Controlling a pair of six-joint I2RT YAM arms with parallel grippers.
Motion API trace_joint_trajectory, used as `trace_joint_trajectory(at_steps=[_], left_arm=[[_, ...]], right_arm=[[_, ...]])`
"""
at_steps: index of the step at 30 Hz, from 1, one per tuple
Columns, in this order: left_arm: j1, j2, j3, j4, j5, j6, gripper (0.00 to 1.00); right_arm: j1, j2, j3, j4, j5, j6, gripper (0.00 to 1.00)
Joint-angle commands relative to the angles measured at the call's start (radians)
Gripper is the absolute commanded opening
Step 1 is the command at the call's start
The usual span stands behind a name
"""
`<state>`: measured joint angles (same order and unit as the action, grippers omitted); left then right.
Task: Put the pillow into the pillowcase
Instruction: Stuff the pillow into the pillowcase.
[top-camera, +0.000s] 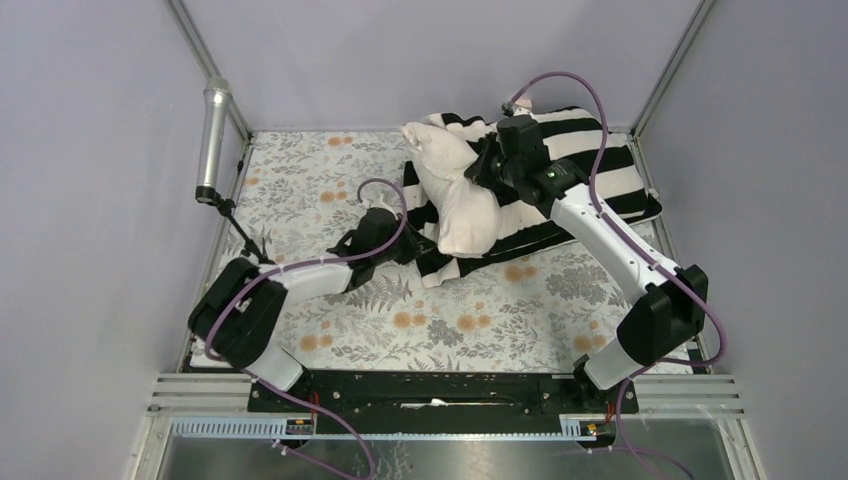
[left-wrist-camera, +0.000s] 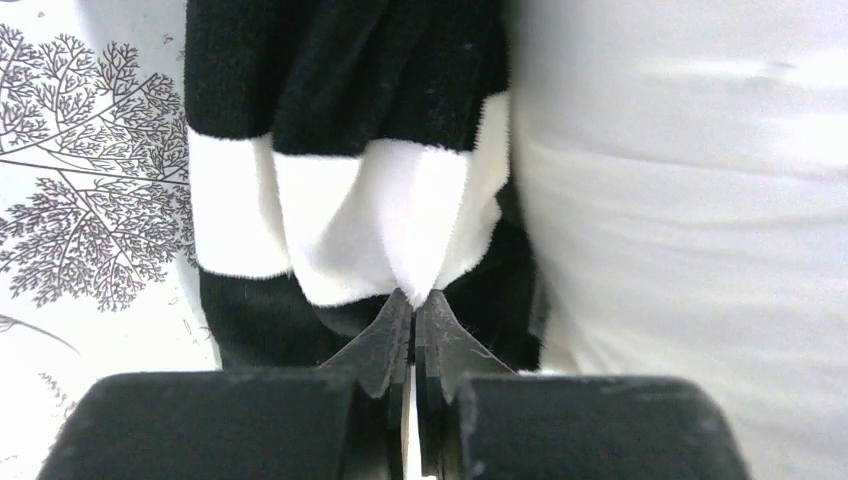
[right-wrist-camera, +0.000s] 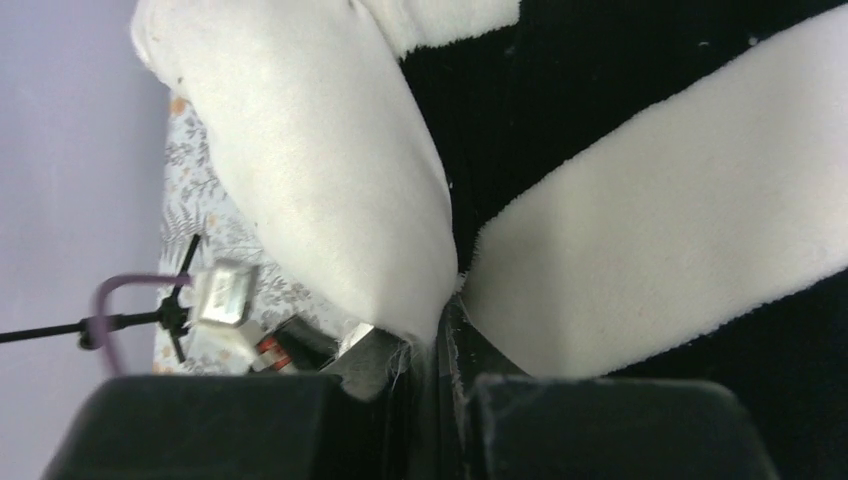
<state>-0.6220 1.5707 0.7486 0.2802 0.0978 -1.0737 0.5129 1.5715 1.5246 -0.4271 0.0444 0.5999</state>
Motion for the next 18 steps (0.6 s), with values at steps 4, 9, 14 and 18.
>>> trace_joint_trajectory(at_steps=[4, 9, 14, 18], left_arm=[[0.047, -0.161, -0.159, 0.02, -0.012, 0.031, 0.0], [0.069, -0.098, -0.211, 0.228, 0.083, 0.017, 0.0], [0.07, -0.056, -0.185, 0.22, 0.097, 0.022, 0.0], [0.069, -0.002, -0.124, 0.147, 0.083, 0.026, 0.0]], right_arm=[[-0.014, 0.008, -0.078, 0.147, 0.162, -0.022, 0.0], [-0.015, -0.004, -0.252, 0.329, -0.15, 0.111, 0.0], [-0.017, -0.048, -0.326, 0.372, -0.208, 0.136, 0.0], [-0.016, -0.073, -0.372, 0.512, -0.34, 0.238, 0.0]])
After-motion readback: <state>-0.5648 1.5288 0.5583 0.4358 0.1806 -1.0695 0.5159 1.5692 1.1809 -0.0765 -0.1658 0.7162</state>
